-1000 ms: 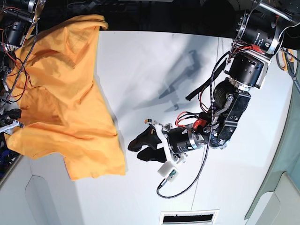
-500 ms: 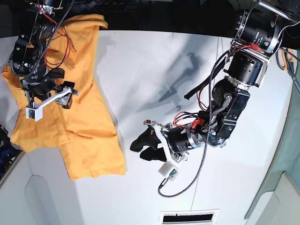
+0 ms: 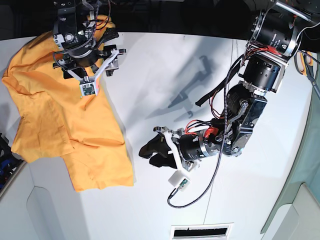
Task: Layout the t-shirt on the table in an organized manner, then fold the t-shirt properly
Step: 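Grasp the shirt edges with both grippers and spread them apart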
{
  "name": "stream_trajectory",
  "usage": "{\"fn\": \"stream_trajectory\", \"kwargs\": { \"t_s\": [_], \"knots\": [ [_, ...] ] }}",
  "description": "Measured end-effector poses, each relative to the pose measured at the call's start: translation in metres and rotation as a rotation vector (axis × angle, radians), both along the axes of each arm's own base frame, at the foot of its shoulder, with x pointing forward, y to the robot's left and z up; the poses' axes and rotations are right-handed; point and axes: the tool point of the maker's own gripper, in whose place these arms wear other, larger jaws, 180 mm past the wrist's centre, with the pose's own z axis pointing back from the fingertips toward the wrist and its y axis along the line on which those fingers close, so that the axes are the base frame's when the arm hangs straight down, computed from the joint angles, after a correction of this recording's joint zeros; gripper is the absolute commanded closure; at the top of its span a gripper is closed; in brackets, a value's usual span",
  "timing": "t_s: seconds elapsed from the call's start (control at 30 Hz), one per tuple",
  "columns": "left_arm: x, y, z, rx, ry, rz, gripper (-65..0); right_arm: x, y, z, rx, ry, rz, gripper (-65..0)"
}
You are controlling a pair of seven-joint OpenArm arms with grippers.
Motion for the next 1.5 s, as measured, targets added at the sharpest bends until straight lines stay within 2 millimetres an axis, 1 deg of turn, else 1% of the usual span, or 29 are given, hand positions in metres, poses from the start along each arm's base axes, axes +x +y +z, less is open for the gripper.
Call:
{"fn": "stream_trajectory", "kwargs": {
  "t_s": [0.03,0.1,0.13,0.23,0.3,0.37,0.43,0.53,0.57,0.6,0.63,0.73,0.77,0.87,0.93,1.07,1.13,1.23,1.3,1.4,1.5],
  "knots": [
    [-0.001,0.001,-0.003,0.001,0.009,0.010,-31.4,0.001,-0.002,0.000,-0.031,-0.009,-0.004,-40.9],
    [-0.002,0.005,-0.011,0.002,0.038,0.060,-31.5,0.003,-0.012,-0.001,-0.091,-0.028,-0.044,-40.9],
    [-0.006,0.006,-0.017,0.009,0.051,0.065,-31.6,0.003,-0.017,-0.003,-0.110,-0.028,-0.063,-40.9],
    [-0.017,0.008,-0.030,0.016,0.085,0.065,-31.6,0.004,-0.027,-0.017,-0.136,-0.001,-0.078,-40.9],
    [-0.021,0.008,-0.034,0.016,0.095,0.067,-31.6,0.010,-0.029,-0.025,-0.149,-0.003,-0.070,-40.9],
    [-0.020,0.010,-0.038,0.018,0.107,0.103,-31.6,0.017,-0.034,-0.032,-0.162,-0.006,-0.064,-40.9],
    [-0.022,0.010,-0.043,0.023,0.117,0.123,-31.6,0.017,-0.038,-0.040,-0.176,0.013,-0.059,-40.7],
    [-0.028,0.005,-0.050,0.023,0.139,0.136,-31.6,0.016,-0.041,-0.043,-0.174,0.013,-0.060,-40.6],
    [-0.027,0.005,-0.053,0.033,0.143,0.157,-31.6,0.015,-0.041,-0.043,-0.175,0.010,-0.063,-38.6],
    [-0.026,0.002,-0.054,0.031,0.142,0.162,-31.6,0.015,-0.041,-0.043,-0.175,0.011,-0.062,-33.9],
    [-0.025,0.000,-0.054,0.022,0.135,0.170,-31.6,0.014,-0.038,-0.044,-0.174,0.019,-0.057,-27.2],
    [-0.023,-0.007,-0.059,0.017,0.150,0.178,-31.6,0.010,-0.035,-0.044,-0.185,0.044,-0.042,-2.4],
    [-0.024,-0.012,-0.062,0.012,0.163,0.177,-31.6,0.008,-0.032,-0.045,-0.188,0.051,-0.033,0.0],
    [-0.024,-0.022,-0.070,0.003,0.201,0.178,-31.6,0.006,-0.018,-0.043,-0.185,0.058,0.008,0.0],
    [-0.021,-0.023,-0.073,0.004,0.211,0.185,-31.6,0.003,-0.006,-0.042,-0.180,0.063,0.044,0.0],
    [-0.014,-0.026,-0.071,0.002,0.211,0.188,-31.6,-0.019,0.018,-0.039,-0.195,0.074,0.134,0.0],
    [-0.014,-0.029,-0.070,0.001,0.209,0.184,-31.6,-0.028,0.035,-0.034,-0.187,0.056,0.186,0.0],
    [-0.016,-0.032,-0.071,0.003,0.211,0.179,-31.6,-0.046,0.050,-0.029,-0.182,0.057,0.232,0.0],
    [-0.018,-0.032,-0.073,0.006,0.214,0.175,-31.6,-0.054,0.055,-0.027,-0.169,0.065,0.245,0.0],
    [-0.018,-0.031,-0.074,0.017,0.211,0.172,-31.6,-0.064,0.057,-0.025,-0.154,0.082,0.245,0.0],
    [-0.017,-0.027,-0.079,0.069,0.196,0.176,-31.6,-0.065,0.057,-0.025,-0.152,0.084,0.245,0.0]
  ]
}}
